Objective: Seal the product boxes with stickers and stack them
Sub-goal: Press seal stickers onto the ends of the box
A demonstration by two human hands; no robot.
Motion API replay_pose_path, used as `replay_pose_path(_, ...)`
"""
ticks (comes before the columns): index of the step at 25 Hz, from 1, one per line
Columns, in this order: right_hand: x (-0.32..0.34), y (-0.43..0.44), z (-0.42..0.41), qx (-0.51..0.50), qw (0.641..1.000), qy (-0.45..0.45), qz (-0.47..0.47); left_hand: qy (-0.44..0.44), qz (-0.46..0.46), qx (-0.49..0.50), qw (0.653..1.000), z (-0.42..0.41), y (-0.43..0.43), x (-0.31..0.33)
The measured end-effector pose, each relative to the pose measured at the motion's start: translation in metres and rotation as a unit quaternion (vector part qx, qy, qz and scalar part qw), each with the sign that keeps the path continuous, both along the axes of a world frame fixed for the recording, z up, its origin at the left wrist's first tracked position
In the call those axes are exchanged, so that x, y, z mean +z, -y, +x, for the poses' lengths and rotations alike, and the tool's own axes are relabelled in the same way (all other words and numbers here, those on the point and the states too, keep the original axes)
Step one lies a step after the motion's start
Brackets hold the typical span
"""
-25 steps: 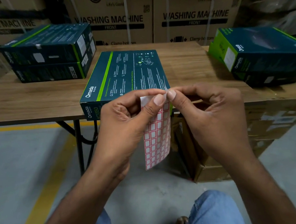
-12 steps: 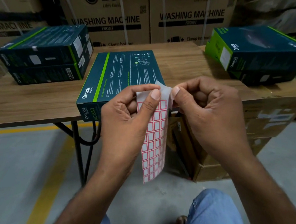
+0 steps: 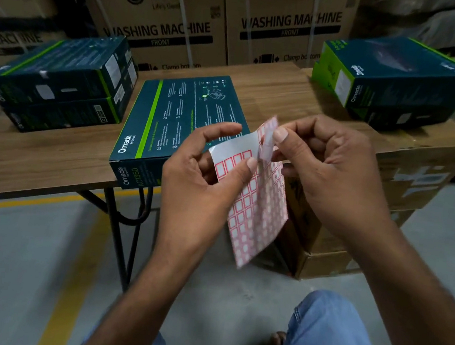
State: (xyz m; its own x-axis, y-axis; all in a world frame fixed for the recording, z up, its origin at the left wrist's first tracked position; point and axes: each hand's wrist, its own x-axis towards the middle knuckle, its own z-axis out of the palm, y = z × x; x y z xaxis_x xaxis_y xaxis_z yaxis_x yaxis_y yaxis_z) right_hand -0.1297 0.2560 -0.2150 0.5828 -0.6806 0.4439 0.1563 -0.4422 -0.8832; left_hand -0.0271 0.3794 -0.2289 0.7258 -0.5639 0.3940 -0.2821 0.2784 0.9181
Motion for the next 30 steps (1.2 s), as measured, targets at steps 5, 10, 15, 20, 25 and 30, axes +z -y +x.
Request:
replay_pose_path(5,-0.001,0.011,-0.002,-0.009,1.0,-0.015,0.003,-0.017,0.019,-0.007,1.0,0.004,0.012,0.001)
replay_pose_path(10,0.002,0.028,-0.005,-0.079,0.99,0.052,0.104,-0.063,0.005,-0.011,0.998,0.003,0.04,0.008)
replay_pose_path(15,-0.004,0.074,-0.008,-0.105,0.981,0.023,0.163,-0.154,0.026,-0.041,0.987,0.011,0.098,0.011)
replay_pose_path(20,-0.004,0.123,-0.008,-0.135,0.978,0.0,0.16,-0.148,0.066,-0.025,0.986,0.021,0.159,0.007)
replay_pose_path(25,-0.007,0.16,-0.007,-0.146,0.979,-0.01,0.145,-0.226,0.098,-0.006,0.969,0.032,0.219,-0.005)
replay_pose_path(30,-0.019,0.189,0.007,-0.135,0.979,-0.047,0.143,-0.183,0.145,0.075,0.969,0.063,0.259,-0.039)
